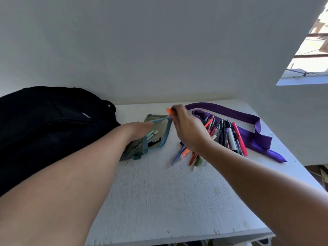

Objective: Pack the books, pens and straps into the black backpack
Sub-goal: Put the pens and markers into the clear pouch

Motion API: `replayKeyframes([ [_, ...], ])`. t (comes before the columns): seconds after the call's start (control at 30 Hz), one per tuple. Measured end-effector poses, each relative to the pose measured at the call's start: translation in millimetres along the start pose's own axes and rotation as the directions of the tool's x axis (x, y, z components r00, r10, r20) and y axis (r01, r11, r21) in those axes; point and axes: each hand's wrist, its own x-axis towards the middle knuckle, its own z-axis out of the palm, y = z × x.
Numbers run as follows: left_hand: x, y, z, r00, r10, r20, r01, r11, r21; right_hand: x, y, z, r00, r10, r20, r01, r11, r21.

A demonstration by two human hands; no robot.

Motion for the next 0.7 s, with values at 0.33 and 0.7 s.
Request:
replayKeyframes([
  [0.33,-13.2,25.6,-6.3,0.999,0.040,0.012,-0.038,0.992,-0.119,29.3,-28.9,48.2,0.506,0.843,0.182,-0.633,0.220,0.742],
  [0.7,-0.6,34.9,10.0,0.999,0.024,-0.022,-0.023,0.998,0.053,30.6,20.5,10.3,0.831,0.512,0.217,-0.505,0.858,-0.090],
])
